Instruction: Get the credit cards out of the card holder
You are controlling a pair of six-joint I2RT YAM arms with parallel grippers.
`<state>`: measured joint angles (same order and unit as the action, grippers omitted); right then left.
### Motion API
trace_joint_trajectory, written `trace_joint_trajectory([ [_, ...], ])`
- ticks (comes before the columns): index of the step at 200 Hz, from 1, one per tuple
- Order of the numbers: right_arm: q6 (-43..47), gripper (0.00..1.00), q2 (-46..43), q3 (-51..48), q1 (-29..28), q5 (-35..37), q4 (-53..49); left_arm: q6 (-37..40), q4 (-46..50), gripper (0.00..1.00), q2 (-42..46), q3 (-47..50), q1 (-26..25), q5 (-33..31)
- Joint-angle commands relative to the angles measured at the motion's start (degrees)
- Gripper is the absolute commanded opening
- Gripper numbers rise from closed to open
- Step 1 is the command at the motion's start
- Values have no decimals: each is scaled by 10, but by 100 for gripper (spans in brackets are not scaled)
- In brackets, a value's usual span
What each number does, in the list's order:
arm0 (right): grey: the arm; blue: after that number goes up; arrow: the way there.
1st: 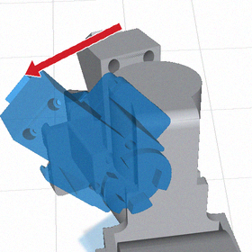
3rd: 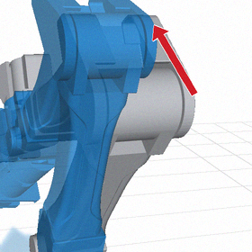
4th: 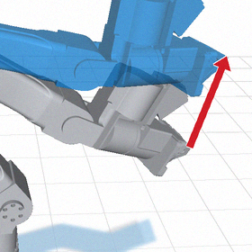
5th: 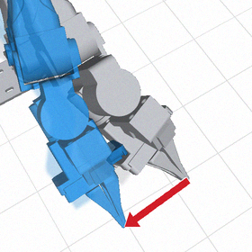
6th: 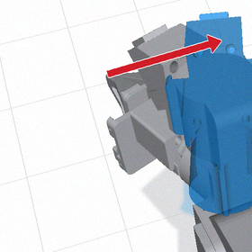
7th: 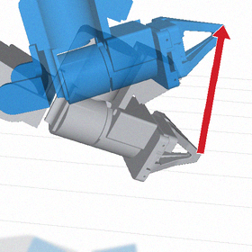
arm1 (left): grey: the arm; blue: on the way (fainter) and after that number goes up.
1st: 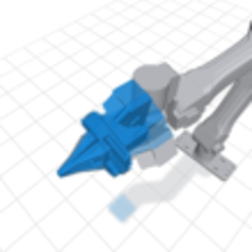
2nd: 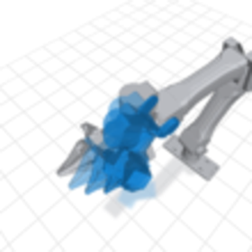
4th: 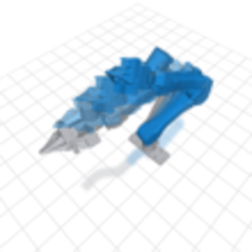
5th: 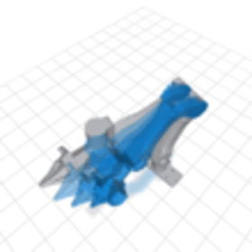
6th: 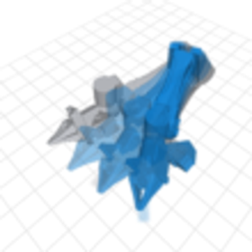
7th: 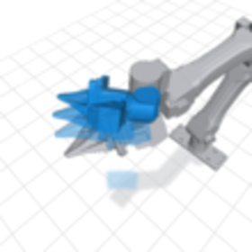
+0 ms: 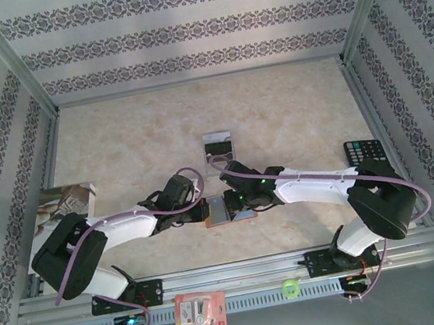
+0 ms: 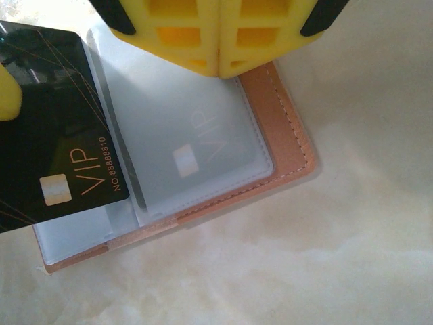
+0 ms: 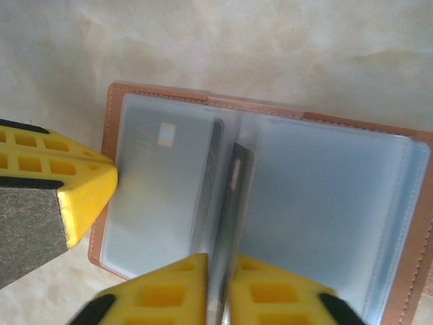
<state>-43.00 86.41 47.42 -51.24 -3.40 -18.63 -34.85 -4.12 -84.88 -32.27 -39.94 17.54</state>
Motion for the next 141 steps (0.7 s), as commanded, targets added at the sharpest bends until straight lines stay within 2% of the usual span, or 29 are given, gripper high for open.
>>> trace_joint_trajectory([
  [1, 13, 7, -9, 9, 1, 17, -13, 12, 31, 0, -13, -5, 7, 0],
  [16, 33, 0, -31, 8, 13, 25, -25, 12, 32, 0, -12, -7, 9, 2],
  [53, 168, 0, -115, 14, 34, 16, -29, 17, 39, 2, -1, -16, 10, 10],
  [98, 320, 0, -175, 37, 63, 65, -5, 25, 65, 23, 28, -32, 24, 9],
  [126, 448, 0, -138, 76, 73, 77, -7, 19, 85, 46, 86, -34, 41, 4],
  [141, 523, 0, -100, 107, 76, 90, -15, 16, 102, 55, 119, -34, 49, -1],
])
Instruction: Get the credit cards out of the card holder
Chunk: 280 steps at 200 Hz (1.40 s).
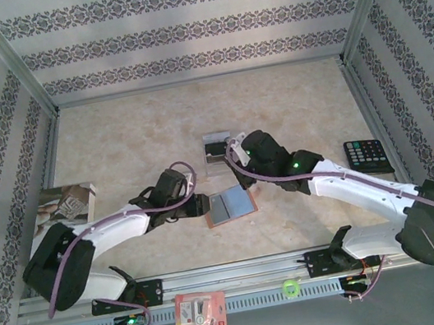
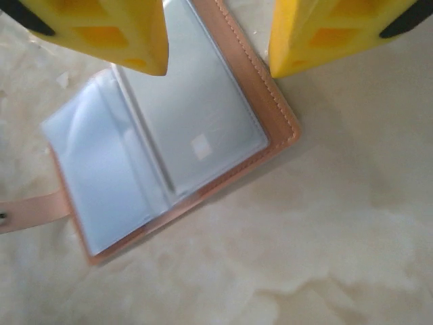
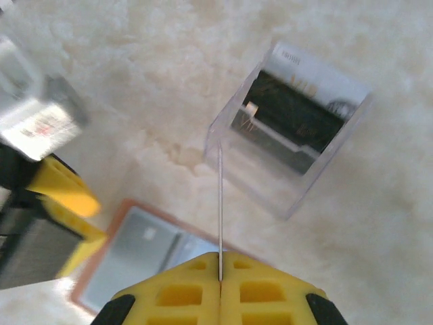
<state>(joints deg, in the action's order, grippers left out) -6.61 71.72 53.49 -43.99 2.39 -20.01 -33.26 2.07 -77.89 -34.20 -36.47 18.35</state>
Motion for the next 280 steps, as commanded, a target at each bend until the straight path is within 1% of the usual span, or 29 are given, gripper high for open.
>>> trace_joint_trajectory([
  [1, 162, 0, 50, 48, 4, 32, -3, 0, 41, 56, 52, -14, 15, -10],
  [27, 274, 0, 132, 119, 19, 24, -41, -9, 69, 66, 102, -9, 23, -11],
  [44, 333, 0, 185, 178, 23, 38, -80, -14, 89, 73, 129, -2, 26, -14],
  [53, 358, 0, 212, 210, 25, 46, -102, -15, 100, 78, 142, 1, 29, -17],
  [60, 374, 0, 231, 232, 28, 50, -117, -16, 107, 83, 153, 4, 31, -17],
  [65, 386, 0, 243, 248, 30, 51, -124, -18, 112, 89, 160, 6, 32, -19],
  [85, 424, 0, 281, 296, 40, 50, -147, -23, 130, 94, 184, 16, 40, -23],
  [123, 466, 0, 345, 371, 56, 39, -186, -34, 146, 95, 203, 29, 64, -15],
  [143, 476, 0, 374, 410, 66, 14, -223, -38, 154, 95, 204, 34, 77, -8],
  [168, 489, 0, 397, 443, 76, -15, -266, -36, 170, 96, 203, 34, 88, -16],
  [219, 503, 0, 414, 456, 105, -76, -299, -48, 155, 96, 177, 39, 106, -11],
  [280, 517, 0, 448, 473, 114, -83, -305, -43, 156, 96, 134, 4, 116, -10],
])
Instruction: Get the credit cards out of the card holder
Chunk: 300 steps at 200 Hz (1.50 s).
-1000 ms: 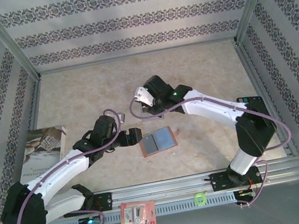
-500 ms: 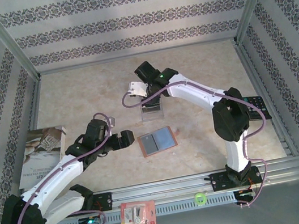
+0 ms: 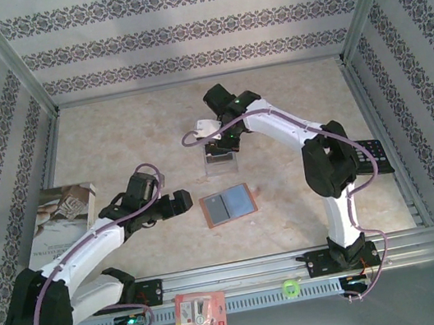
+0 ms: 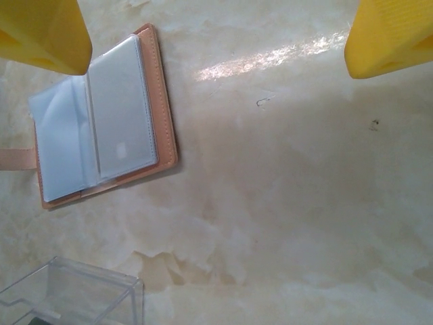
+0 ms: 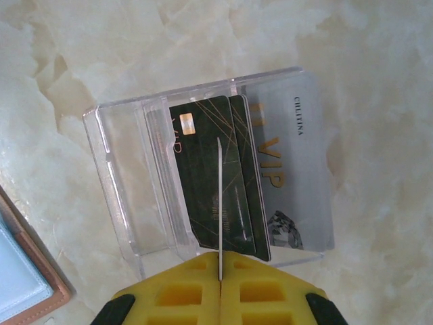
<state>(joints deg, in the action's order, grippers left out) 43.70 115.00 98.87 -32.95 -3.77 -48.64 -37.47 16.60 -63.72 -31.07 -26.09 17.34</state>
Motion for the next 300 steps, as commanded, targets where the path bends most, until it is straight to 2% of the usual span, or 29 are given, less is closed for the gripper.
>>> trace_joint_trajectory([
  [1, 14, 0, 15, 20, 3, -21, -18, 0, 11, 96, -9, -28, 12, 0],
  [119, 23, 0, 51, 37, -1, -18, -9, 0, -6, 97, -40, -34, 21, 9],
  [131, 18, 8, 54, 35, -2, -5, 4, 0, -9, 96, -40, -33, 22, 11],
  [146, 8, 22, 46, 23, -2, 10, 37, -1, -14, 97, -39, -29, 23, 16],
  [175, -24, 29, 1, -15, -2, 17, 122, -6, -24, 97, -26, -18, 23, 23],
  [214, -132, 33, -89, -78, -6, 1, 223, -13, -31, 100, 10, -8, 23, 9],
  [243, -291, 36, -152, -153, -32, 5, 284, -28, -49, 100, 45, 7, 24, -9],
  [271, -422, 37, -193, -228, -67, 14, 284, -41, -73, 100, 64, 29, 26, -2],
  [300, -490, 38, -227, -301, -128, 56, 254, -47, -75, 100, 80, 47, 27, 1],
])
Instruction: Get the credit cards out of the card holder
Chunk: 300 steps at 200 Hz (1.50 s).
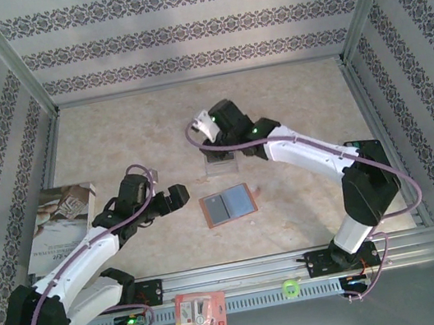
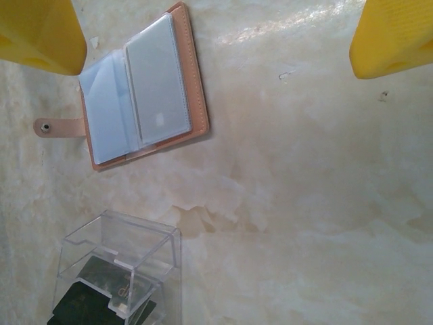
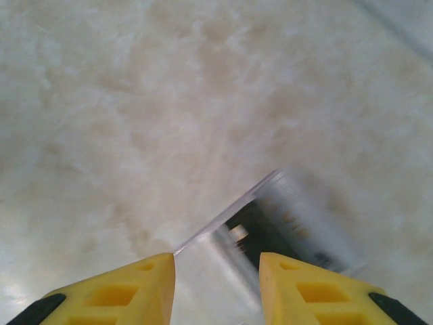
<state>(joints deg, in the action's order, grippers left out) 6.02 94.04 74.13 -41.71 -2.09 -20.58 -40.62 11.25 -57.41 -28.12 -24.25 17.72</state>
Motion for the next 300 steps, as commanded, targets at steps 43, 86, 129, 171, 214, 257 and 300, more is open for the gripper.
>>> trace_joint_trajectory([
  [43, -214, 37, -25, -151, -115, 31, -38, -19, -28, 100, 55, 52, 10, -3],
  [86, -234, 37, 19, -165, -194, 70, -28, -24, -37, 100, 70, 75, 10, 7],
  [129, -228, 38, 61, -142, -219, 100, -33, -24, -44, 100, 77, 90, 9, 6],
  [171, -221, 38, 98, -125, -230, 128, -46, -22, -48, 100, 75, 94, 9, 7],
  [214, -222, 24, 119, -124, -237, 116, -44, -19, -48, 100, 74, 93, 10, 11],
  [257, -238, 0, 87, -135, -233, 106, -1, -9, -70, 87, 69, 93, 8, 45],
  [300, -292, 0, 42, -161, -212, 64, 77, -26, -118, 62, 35, 94, -7, 65],
])
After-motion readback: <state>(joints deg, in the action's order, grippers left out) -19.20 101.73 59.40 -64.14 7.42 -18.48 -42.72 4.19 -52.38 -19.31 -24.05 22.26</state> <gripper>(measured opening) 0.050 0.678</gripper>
